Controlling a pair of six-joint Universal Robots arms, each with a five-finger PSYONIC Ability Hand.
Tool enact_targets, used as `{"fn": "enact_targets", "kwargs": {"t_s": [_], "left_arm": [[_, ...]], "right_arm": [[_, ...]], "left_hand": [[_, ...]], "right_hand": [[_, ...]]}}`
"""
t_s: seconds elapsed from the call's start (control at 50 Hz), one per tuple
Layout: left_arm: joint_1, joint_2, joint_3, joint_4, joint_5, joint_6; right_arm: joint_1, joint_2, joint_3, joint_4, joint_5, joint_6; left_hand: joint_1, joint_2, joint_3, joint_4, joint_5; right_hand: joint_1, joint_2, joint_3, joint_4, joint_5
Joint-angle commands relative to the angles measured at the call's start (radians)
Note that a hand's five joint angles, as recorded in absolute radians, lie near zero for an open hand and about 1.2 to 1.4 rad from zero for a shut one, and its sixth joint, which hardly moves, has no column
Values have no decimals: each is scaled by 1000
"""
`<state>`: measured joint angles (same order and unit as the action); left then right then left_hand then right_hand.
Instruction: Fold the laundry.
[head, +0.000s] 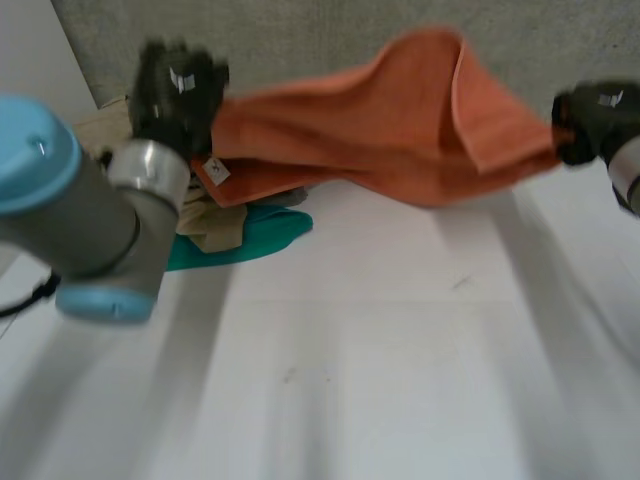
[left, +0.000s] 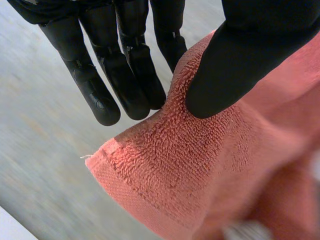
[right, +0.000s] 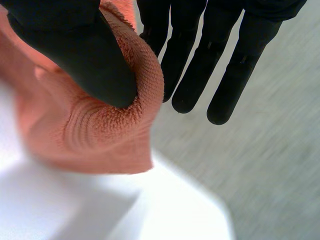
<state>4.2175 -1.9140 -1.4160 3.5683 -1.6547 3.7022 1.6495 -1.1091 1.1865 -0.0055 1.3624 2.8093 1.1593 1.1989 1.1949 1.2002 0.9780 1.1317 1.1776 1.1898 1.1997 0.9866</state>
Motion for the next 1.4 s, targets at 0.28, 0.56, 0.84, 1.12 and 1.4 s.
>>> {"fn": "enact_targets", "kwargs": {"t_s": [0.28,0.56,0.84,1.12,1.4], "left_arm": [[-88,50,-377,-5,1,-91],[-88,133,-390,-6,1,-93],[-80,133,-390,-6,4,-94],[-77,130,-390,-3,6,-94],[-65,197,-391,-14,0,-90]], "right_arm": [[-115,114,185,161,-9,-90],[-117,-257,505,110,-8,79],[179,-106,605,-220,157,138],[177,118,473,-360,253,-122],[162,-116,450,-332,250,-117]], "left_hand": [[237,197,201,196,244],[237,197,201,196,244],[237,197,201,196,244],[237,197,201,196,244],[237,197,201,196,244]], "right_hand": [[-483,-529,-541,-551,-512],[-853,-899,-911,-921,-882],[-733,-779,-791,-801,-762],[-481,-526,-539,-548,-510],[265,219,207,197,235]]}}
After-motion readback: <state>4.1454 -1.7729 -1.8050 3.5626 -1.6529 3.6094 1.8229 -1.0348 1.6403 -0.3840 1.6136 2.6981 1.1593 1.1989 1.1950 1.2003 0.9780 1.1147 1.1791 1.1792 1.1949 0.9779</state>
